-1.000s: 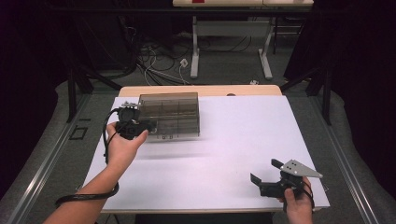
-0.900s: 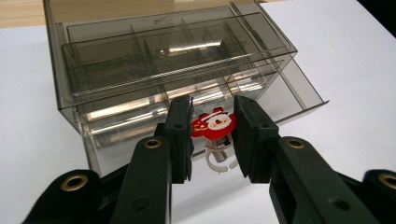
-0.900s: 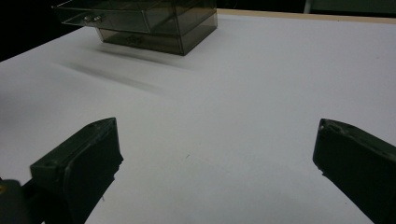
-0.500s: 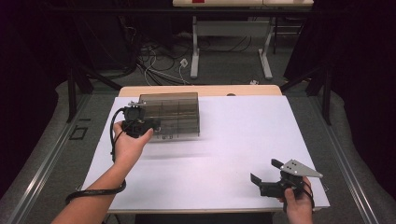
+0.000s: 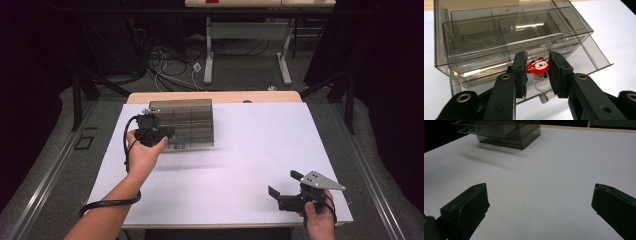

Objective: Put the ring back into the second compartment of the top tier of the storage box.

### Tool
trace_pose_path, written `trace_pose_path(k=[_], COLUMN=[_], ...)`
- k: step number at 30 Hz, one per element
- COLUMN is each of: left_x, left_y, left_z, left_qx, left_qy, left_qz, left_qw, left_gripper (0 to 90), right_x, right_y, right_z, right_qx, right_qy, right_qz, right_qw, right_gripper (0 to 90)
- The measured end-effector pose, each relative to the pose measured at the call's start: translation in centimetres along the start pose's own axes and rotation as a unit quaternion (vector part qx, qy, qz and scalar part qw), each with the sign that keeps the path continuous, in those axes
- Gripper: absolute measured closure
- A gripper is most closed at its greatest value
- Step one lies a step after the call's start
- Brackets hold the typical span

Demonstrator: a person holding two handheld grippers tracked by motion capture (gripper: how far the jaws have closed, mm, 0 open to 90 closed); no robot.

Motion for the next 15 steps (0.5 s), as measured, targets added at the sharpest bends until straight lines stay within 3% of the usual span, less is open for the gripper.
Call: trace_pose_path(k=[9, 15], left_x=[-0.1, -0.4], left_y=[-1.0, -1.9], left_z=[0.2, 0.2], left_qx=[-0.004, 0.001], left_qy=[0.008, 0.003], left_qz=[0.005, 0.006], left_qw=[0.9999, 1.0], left_gripper=[68.3, 68.2], right_x=[0.0, 0.1], right_y=[0.0, 0.0], right_z=[0.0, 0.0], right_qx=[0.0, -0.002], right_qy=[0.0, -0.001], right_qz=[0.0, 0.003], right_qw=[1.0, 1.0], right_gripper=[0.4, 0.4])
Point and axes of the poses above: each handheld gripper's, and its own axes: y roughly backward along the jaws, z roughly out of its top, x roughly to its left, the point moved 2 cm from there along -y, roughly forward along the jaws, and after that the axes turned 14 degrees about x, right-handed, at the moved point
